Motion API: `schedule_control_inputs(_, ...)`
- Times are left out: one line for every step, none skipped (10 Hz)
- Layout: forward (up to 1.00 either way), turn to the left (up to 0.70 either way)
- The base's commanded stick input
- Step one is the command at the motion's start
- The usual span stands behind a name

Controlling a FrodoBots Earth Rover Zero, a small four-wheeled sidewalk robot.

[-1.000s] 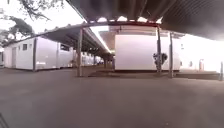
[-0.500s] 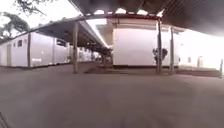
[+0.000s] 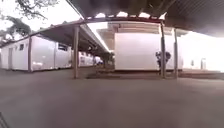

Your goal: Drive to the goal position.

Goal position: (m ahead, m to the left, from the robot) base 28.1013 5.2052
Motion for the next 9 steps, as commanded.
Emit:
schedule_control_inputs(0.85,0.00)
schedule_control_inputs(0.85,0.00)
schedule_control_inputs(0.85,0.00)
schedule_control_inputs(0.85,0.00)
schedule_control_inputs(0.09,0.00)
schedule_control_inputs(0.00,0.00)
schedule_control_inputs(0.03,0.00)
schedule_control_inputs(0.30,0.00)
schedule_control_inputs(0.85,0.00)
